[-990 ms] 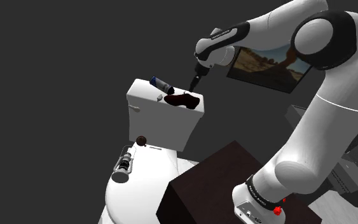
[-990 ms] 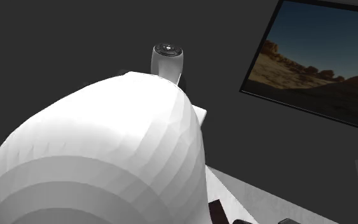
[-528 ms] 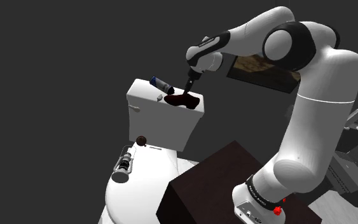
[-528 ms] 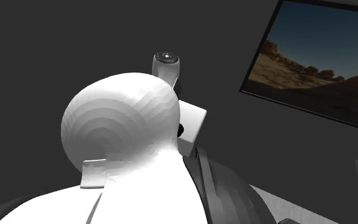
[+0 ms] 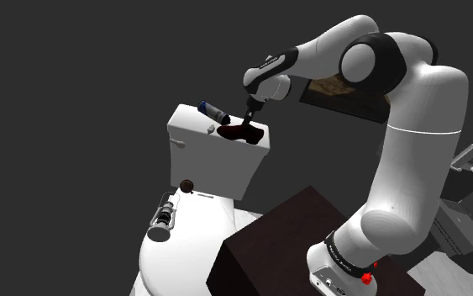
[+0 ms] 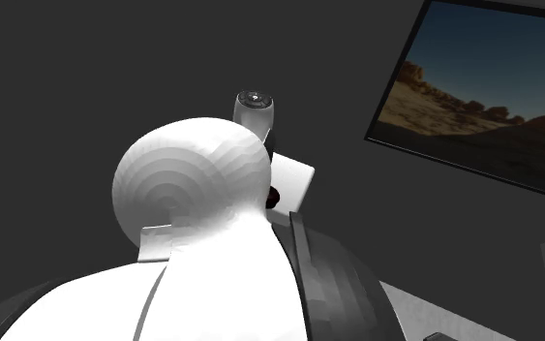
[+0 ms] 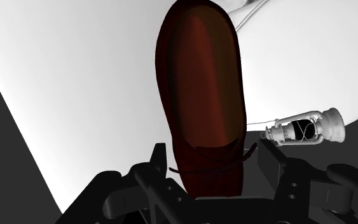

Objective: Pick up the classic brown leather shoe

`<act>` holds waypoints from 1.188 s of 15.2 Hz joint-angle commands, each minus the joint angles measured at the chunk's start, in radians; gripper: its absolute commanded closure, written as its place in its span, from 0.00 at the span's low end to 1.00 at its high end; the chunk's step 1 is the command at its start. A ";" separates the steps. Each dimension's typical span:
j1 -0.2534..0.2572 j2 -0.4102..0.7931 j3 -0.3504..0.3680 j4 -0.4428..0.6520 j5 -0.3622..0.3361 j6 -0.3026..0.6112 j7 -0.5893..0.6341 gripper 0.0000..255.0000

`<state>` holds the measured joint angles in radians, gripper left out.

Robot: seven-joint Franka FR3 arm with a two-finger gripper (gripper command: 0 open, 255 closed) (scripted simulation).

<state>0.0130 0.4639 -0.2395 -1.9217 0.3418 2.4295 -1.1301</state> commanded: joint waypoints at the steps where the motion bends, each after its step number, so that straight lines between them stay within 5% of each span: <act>1: 0.000 0.001 0.000 0.000 0.000 0.001 -0.001 1.00; 18: 0.015 -0.085 -0.025 0.017 -0.046 -0.097 0.039 1.00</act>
<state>0.0278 0.3900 -0.2617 -1.9040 0.3007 2.3415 -1.0936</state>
